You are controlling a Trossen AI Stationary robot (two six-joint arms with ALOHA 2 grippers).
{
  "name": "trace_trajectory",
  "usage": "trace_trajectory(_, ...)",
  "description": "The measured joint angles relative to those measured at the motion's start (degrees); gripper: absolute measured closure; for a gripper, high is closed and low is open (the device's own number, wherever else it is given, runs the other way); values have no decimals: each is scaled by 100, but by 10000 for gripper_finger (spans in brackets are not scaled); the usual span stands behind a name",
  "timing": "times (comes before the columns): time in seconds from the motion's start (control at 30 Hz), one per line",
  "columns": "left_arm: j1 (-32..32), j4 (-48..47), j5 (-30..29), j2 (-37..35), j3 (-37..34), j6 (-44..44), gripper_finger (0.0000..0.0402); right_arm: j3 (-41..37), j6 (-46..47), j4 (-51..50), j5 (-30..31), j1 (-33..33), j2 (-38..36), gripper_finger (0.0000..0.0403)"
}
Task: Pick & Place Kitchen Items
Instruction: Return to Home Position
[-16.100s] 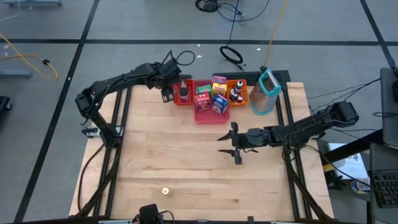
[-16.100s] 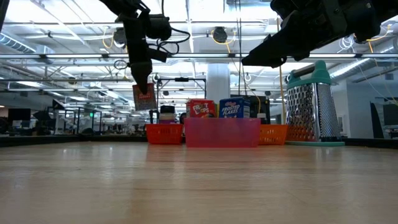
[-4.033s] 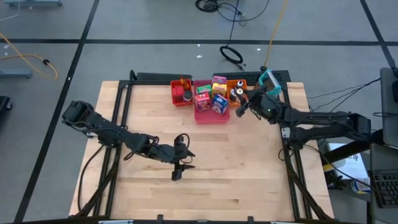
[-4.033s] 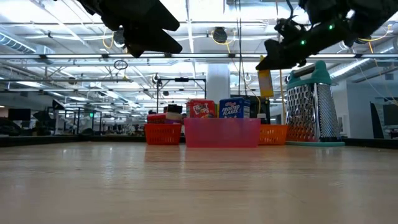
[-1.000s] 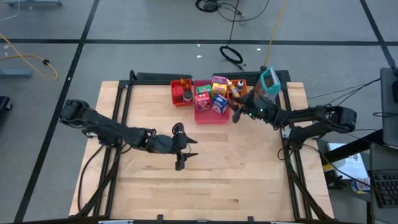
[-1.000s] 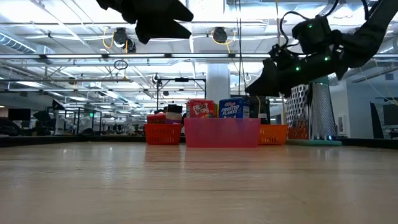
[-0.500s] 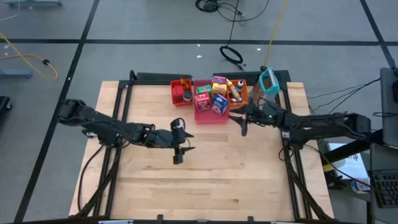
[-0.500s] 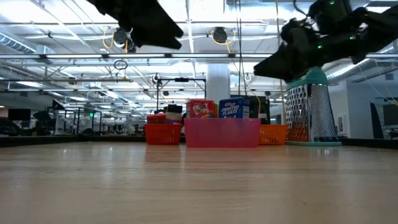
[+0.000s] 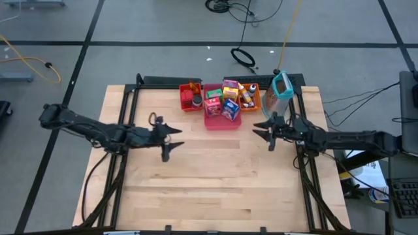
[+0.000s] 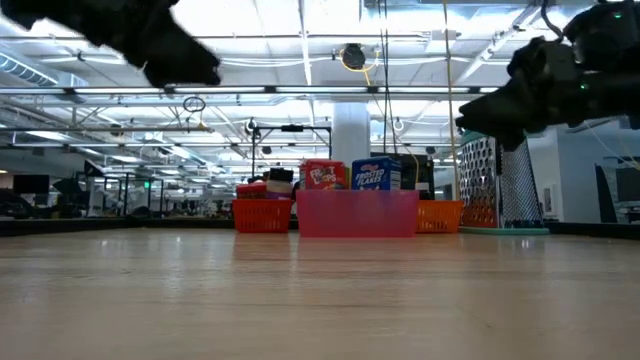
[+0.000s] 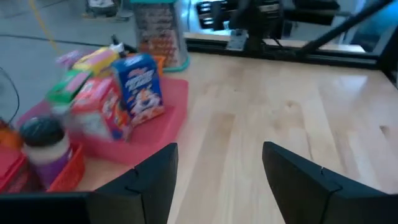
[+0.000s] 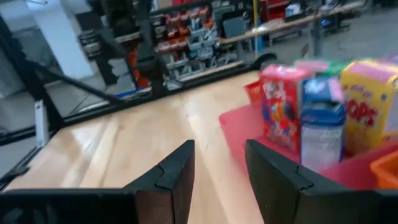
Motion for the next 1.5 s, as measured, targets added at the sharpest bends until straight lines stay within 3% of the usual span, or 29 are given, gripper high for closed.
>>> trace_trajectory(0.27, -56, 1228, 49, -1157, -1511, 16, 165, -91, 8, -1310, -283, 78, -798, 269)
trace_trajectory(0.53, 62, 1996, -316, -1482, -2563, -490, 165, -91, -557, -1614, -279, 78, -996, 269)
trace_trajectory(0.63, 102, 2249, -505, -1494, -2937, -903, 165, -91, -459, -1862, -628, 75, -1084, 269)
trace_trajectory(0.73, 112, 2136, -852, -1481, -2981, -1171, 165, -91, -482, -2160, -963, 78, -1291, 271)
trace_trajectory(0.93, 63, 2128, -1003, -1488, -2983, -1205, 165, -91, -665, -2176, -906, 78, -2032, 293)
trace_trajectory(1.1, -3, 2118, -1051, -1487, -2983, -1280, 165, -78, -432, -2541, -1782, 78, -2787, 312)
trace_trajectory(1.23, -4, 2064, -1075, -1477, -2983, -1271, 165, -83, -402, -2406, -1324, 65, -3240, 325)
trace_trajectory(1.5, -4, 2069, -1073, -1476, -2983, -1228, 165, -125, -72, -2403, -1329, 74, -3136, 332)
